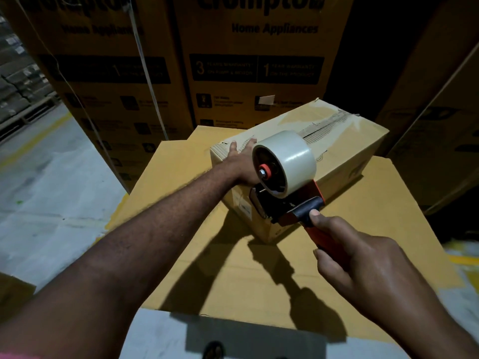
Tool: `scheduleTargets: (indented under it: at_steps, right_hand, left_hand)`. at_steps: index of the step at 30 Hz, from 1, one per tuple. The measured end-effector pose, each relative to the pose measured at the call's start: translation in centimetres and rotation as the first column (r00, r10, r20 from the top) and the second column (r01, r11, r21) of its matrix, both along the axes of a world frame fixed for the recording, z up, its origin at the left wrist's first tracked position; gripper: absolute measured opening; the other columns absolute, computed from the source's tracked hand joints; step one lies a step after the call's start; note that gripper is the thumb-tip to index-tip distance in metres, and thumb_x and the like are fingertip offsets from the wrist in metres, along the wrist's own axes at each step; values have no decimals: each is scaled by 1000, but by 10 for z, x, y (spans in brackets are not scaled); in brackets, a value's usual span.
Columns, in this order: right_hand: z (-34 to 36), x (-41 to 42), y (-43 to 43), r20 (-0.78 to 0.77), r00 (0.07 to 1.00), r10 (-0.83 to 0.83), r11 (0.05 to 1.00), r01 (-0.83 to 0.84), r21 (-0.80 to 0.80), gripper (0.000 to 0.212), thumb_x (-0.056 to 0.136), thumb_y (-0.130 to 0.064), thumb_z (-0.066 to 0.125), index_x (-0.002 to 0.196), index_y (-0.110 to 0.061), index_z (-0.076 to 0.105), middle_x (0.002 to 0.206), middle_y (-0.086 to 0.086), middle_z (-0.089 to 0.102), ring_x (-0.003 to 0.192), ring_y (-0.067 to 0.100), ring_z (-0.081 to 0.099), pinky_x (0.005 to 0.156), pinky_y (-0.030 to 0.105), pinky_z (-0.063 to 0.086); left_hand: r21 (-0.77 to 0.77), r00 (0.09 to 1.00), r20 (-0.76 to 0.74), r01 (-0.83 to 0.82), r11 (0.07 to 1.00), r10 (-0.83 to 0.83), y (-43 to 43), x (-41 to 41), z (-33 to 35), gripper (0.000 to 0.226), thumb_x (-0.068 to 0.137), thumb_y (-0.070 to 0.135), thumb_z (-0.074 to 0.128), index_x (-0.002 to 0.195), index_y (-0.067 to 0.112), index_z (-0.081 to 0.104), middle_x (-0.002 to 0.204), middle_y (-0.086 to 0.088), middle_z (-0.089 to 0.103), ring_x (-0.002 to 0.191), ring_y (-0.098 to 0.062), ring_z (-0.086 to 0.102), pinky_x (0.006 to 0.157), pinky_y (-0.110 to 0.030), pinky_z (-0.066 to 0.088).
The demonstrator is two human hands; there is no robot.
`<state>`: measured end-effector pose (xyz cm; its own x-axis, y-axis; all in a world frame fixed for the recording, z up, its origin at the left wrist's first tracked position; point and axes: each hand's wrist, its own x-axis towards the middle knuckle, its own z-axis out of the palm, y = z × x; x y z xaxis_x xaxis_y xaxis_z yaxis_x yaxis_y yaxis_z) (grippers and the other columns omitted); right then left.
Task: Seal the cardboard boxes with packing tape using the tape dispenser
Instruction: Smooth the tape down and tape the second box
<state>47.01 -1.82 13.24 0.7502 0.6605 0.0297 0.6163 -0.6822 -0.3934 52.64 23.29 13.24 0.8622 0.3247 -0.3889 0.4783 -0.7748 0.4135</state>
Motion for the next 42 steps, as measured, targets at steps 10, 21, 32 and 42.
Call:
scheduleTargets:
  at_steps: [10, 21, 32, 42]
  right_hand:
    - [-9, -29, -22, -86, 992, -93, 994, 98, 53, 58, 78, -55, 50, 136, -52, 42, 71, -38, 46, 61, -14, 51, 49, 5, 36]
    - [-45, -38, -43, -1, 994, -112, 978, 110, 179, 66, 83, -31, 73, 137, -51, 42, 88, -25, 58, 71, -7, 53, 63, 6, 41]
    - [-75, -33, -66, 27, 996, -85, 965, 75, 253, 72, 85, -27, 72, 141, -51, 35, 101, -28, 53, 82, -4, 51, 66, 6, 37]
    - [-78, -38, -54, 29, 991, -130, 954, 117, 274, 58, 86, -27, 71, 136, -42, 45, 81, -14, 62, 67, 8, 55, 55, 23, 41]
  left_hand:
    - [306, 904, 57, 387, 870, -423, 28, 38, -45, 100, 88, 76, 46, 162, 29, -3, 168, 2, -16, 154, -28, -18, 117, -67, -11]
    - [430, 921, 26, 340, 836, -388, 25, 45, -53, 101, 87, 84, 34, 160, 30, -8, 168, 1, -17, 153, -30, -20, 112, -71, -17]
    - [400, 962, 82, 207, 893, -260, 4, 32, -52, 67, 104, 59, 21, 161, 28, 4, 170, 2, -6, 155, -27, -10, 114, -71, -12]
    - [394, 968, 30, 217, 893, -249, 0, 31, -58, 100, 88, 82, 33, 161, 26, -7, 168, 2, -16, 154, -28, -15, 113, -73, -11]
